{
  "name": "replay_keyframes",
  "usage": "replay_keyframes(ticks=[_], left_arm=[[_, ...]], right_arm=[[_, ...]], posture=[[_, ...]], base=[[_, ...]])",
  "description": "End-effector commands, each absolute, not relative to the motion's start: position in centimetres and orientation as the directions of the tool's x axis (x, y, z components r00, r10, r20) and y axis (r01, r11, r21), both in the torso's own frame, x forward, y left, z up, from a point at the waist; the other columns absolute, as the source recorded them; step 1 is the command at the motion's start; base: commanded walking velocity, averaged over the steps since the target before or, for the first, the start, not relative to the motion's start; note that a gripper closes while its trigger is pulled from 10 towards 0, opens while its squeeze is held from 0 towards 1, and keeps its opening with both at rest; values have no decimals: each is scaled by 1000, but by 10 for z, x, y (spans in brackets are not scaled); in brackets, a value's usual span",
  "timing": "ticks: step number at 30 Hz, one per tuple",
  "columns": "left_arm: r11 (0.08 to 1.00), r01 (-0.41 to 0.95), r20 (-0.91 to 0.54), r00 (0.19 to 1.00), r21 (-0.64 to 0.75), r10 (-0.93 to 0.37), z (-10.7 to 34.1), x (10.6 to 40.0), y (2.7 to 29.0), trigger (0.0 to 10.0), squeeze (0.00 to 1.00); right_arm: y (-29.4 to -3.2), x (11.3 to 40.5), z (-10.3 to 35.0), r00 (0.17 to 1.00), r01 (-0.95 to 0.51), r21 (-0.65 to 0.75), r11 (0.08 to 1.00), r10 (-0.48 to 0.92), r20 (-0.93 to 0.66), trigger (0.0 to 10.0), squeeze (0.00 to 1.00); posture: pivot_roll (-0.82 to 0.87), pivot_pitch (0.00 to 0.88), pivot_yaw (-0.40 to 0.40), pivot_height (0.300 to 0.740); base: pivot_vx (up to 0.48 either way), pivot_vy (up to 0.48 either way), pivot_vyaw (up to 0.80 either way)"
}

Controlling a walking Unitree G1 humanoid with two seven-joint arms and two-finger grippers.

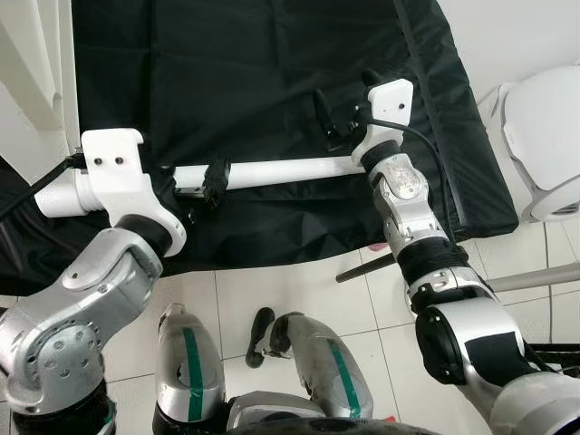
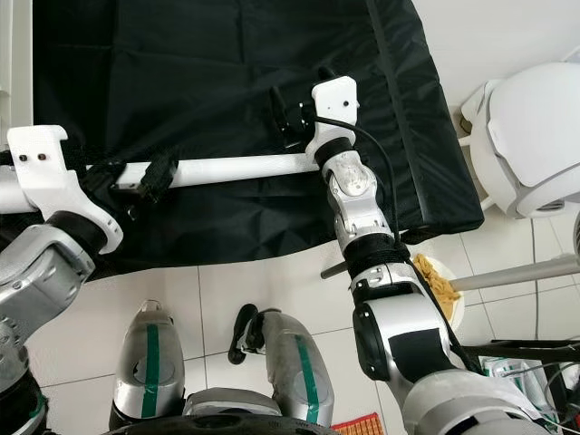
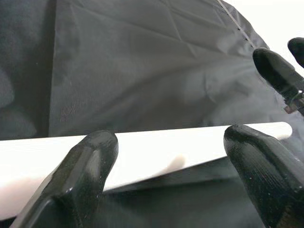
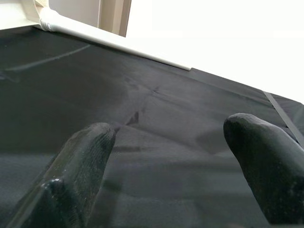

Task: Building children table

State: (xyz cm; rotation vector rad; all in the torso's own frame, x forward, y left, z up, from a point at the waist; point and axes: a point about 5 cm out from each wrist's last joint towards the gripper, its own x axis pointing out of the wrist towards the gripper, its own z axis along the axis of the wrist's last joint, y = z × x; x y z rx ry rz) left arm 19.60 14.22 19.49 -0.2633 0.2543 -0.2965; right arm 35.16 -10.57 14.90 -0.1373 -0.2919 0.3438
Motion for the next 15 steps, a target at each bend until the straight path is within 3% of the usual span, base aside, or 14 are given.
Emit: replay_keyframes(ticks=[1, 11, 15], left_arm=[[919, 266, -242, 909, -292, -340, 191, 191, 140, 10000, 0], [911, 276, -307, 877, -306, -369, 185, 177, 147, 10000, 0], [922, 215, -362, 872, -321, -329, 177, 178, 153, 10000, 0]], right_arm=[[-111, 351, 143, 909, -307, -189, 933, 346, 231, 10000, 0], [-109, 353, 144, 907, -313, -187, 931, 351, 232, 10000, 0], [-108, 353, 144, 907, -313, -186, 931, 351, 233, 10000, 0]], posture=[[336, 140, -221, 740], [349, 139, -220, 740], [346, 138, -220, 740]], base=[[0, 0, 0], [0, 0, 0], [0, 0, 0]])
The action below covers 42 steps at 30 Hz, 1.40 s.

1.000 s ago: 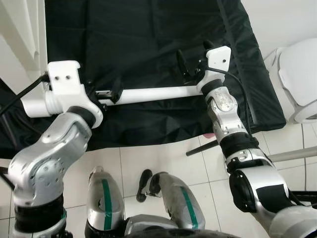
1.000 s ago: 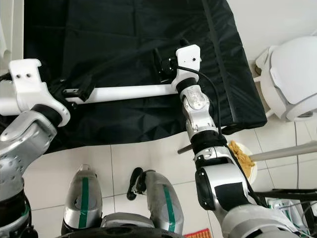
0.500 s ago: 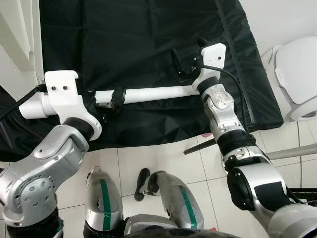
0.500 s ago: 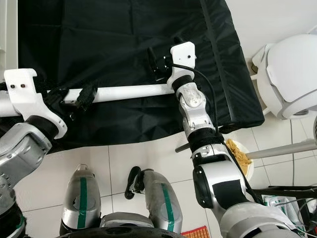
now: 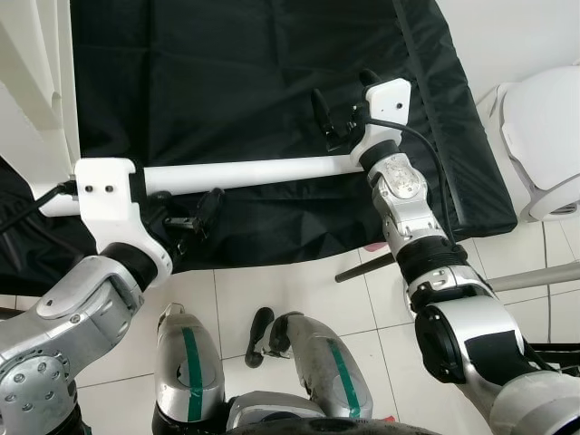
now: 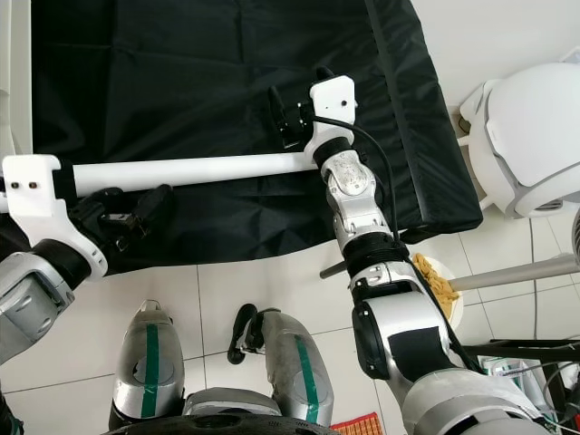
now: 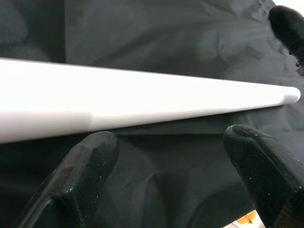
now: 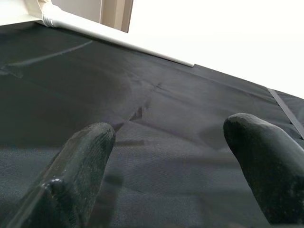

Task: Building children table

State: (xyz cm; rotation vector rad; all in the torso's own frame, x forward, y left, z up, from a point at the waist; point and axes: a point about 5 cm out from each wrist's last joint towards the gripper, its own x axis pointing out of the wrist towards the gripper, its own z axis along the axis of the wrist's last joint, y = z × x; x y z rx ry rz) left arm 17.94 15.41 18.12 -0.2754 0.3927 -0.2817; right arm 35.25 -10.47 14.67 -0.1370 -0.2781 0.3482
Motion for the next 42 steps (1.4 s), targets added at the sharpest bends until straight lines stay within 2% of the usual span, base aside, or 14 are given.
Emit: replay_keyframes(ticks=[1, 9, 18, 26, 31, 33, 34, 37, 40, 42], left_arm=[[924, 168, -370, 880, -343, -298, 175, 181, 156, 10000, 0], [922, -7, -373, 916, -388, -150, 173, 200, 165, 10000, 0], [886, -93, -341, 937, -454, -77, 179, 221, 162, 10000, 0], [879, -143, -366, 930, -454, -37, 176, 223, 167, 10000, 0], [881, -141, -366, 930, -451, -39, 177, 224, 167, 10000, 0], [881, -135, -366, 929, -454, -47, 177, 224, 165, 10000, 0], [881, -135, -366, 929, -454, -47, 177, 224, 165, 10000, 0], [879, -136, -369, 928, -456, -49, 177, 227, 163, 10000, 0], [880, -133, -370, 928, -455, -52, 177, 228, 163, 10000, 0], [883, -128, -373, 926, -452, -56, 177, 229, 163, 10000, 0]], right_arm=[[-109, 353, 144, 907, -312, -186, 932, 351, 233, 10000, 0], [-109, 353, 145, 908, -309, -186, 933, 348, 234, 10000, 0], [-111, 352, 144, 911, -298, -184, 937, 336, 238, 10000, 0], [-113, 350, 145, 901, -305, -203, 930, 351, 254, 10000, 0], [-115, 346, 151, 877, -298, -267, 916, 374, 303, 10000, 0], [-125, 341, 163, 855, -190, -346, 919, 328, 402, 10000, 0], [-125, 341, 163, 855, -190, -346, 919, 328, 402, 10000, 0], [-135, 331, 177, 808, -68, -399, 914, 285, 516, 10000, 0], [-136, 328, 179, 798, -43, -395, 918, 269, 540, 10000, 0], [-137, 322, 187, 765, 25, -402, 915, 241, 597, 10000, 0]], posture=[[345, 139, -220, 740], [340, 138, -217, 740], [325, 132, -207, 740], [321, 127, -207, 740], [317, 124, -208, 740], [312, 124, -209, 740], [312, 124, -209, 740], [303, 123, -204, 740], [303, 123, -204, 740], [297, 123, -193, 740]], base=[[0, 0, 0], [0, 0, 0], [0, 0, 0], [0, 0, 0], [0, 0, 0], [0, 0, 0], [0, 0, 0], [0, 0, 0], [0, 0, 0], [0, 0, 0]])
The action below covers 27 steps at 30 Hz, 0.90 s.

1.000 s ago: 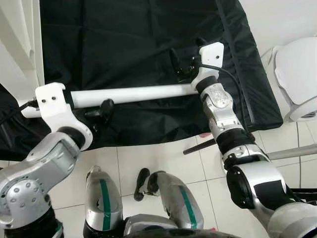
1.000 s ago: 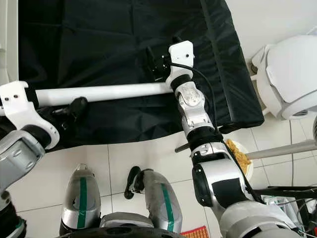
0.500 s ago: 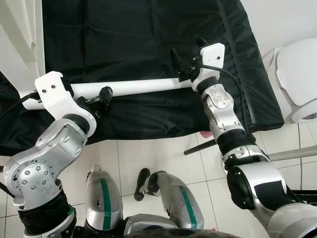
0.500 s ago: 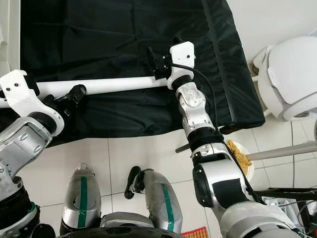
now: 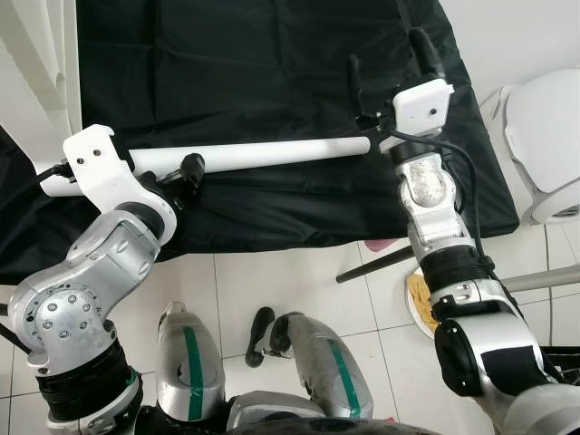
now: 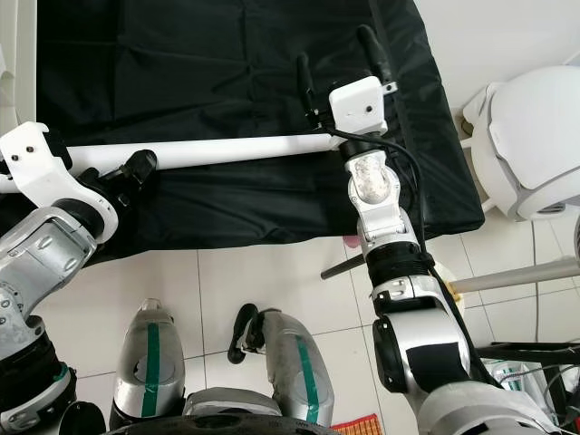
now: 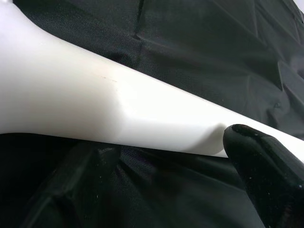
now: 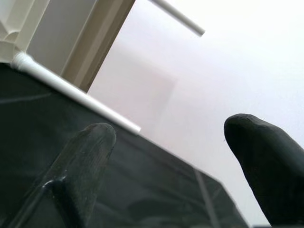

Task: Building children table

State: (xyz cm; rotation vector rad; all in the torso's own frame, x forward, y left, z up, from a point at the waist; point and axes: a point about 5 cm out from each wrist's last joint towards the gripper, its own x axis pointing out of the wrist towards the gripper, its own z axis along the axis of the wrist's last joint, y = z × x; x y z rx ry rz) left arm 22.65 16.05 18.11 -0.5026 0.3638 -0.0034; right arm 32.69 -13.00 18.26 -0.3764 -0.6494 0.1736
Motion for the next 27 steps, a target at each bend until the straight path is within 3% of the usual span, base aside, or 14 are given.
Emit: replay_keyframes(ticks=[1, 10, 16, 27], left_arm=[[883, -128, -373, 926, -452, -56, 177, 229, 163, 10000, 0], [889, -104, -376, 923, -445, -80, 178, 232, 162, 10000, 0], [890, -98, -373, 924, -446, -85, 179, 234, 161, 10000, 0], [896, -74, -378, 919, -438, -109, 180, 236, 160, 10000, 0]], right_arm=[[-137, 322, 187, 765, 25, -402, 915, 241, 597, 10000, 0], [-137, 309, 223, 611, 293, -417, 860, 166, 774, 10000, 0], [-136, 310, 234, 568, 346, -392, 853, 142, 811, 10000, 0], [-131, 302, 271, 355, 565, -273, 778, 69, 932, 10000, 0]], posture=[[297, 123, -193, 740], [283, 121, -167, 740], [284, 123, -161, 740], [283, 130, -122, 740]], base=[[0, 0, 0], [0, 0, 0], [0, 0, 0], [0, 0, 0]])
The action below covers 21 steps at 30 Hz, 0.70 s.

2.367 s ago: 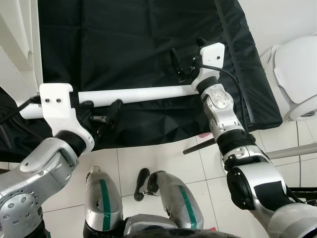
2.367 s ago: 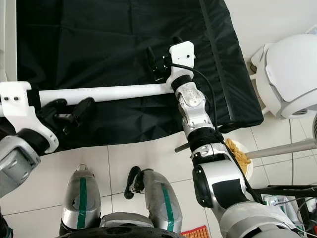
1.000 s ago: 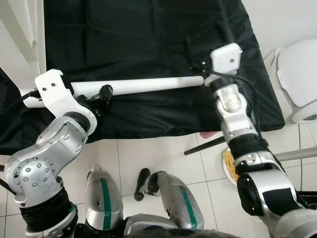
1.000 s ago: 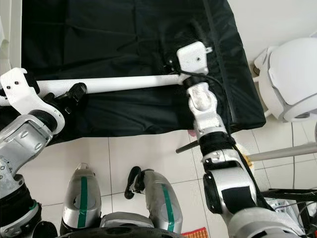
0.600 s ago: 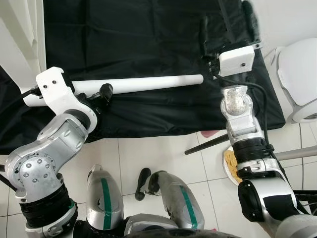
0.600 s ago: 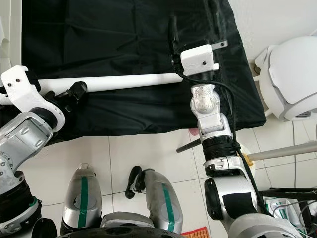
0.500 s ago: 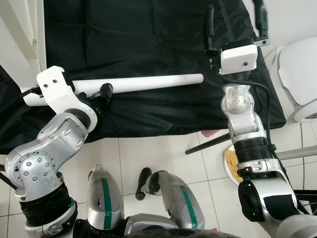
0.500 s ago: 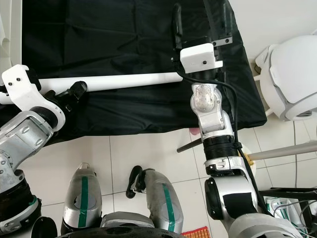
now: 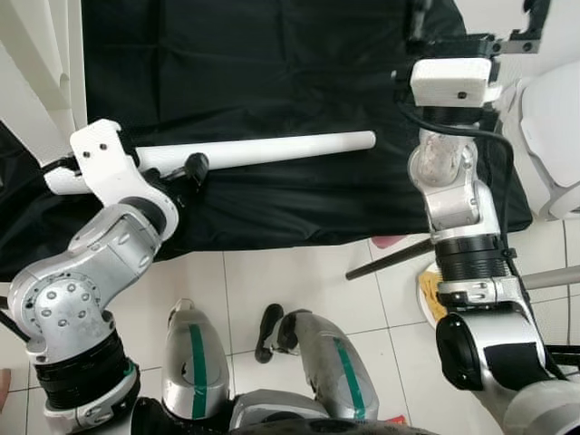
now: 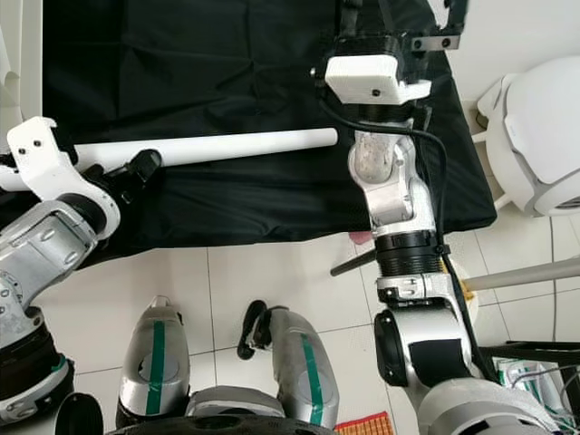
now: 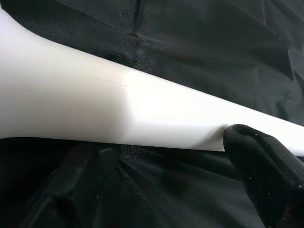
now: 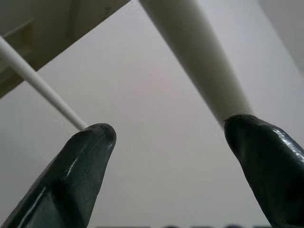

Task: Building children table

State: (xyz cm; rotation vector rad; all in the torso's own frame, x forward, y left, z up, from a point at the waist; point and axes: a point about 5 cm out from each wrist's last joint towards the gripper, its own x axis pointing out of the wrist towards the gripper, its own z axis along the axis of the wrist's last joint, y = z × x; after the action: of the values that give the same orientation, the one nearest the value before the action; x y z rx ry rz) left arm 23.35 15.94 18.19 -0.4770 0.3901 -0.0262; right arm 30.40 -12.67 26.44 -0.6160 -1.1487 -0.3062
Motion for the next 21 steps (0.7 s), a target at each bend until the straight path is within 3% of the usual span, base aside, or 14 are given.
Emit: replay_keyframes(ticks=[1, 21], left_arm=[[897, -72, -379, 919, -436, -110, 180, 236, 160, 10000, 0], [899, -73, -383, 917, -432, -110, 180, 235, 160, 10000, 0]], right_arm=[[-131, 303, 274, 336, 582, -262, 770, 66, 939, 10000, 0], [-136, 306, 307, 163, 723, -156, 673, 54, 985, 10000, 0]], posture=[[283, 130, -122, 740], [293, 128, -126, 740]], base=[[0, 0, 0], [0, 0, 0]])
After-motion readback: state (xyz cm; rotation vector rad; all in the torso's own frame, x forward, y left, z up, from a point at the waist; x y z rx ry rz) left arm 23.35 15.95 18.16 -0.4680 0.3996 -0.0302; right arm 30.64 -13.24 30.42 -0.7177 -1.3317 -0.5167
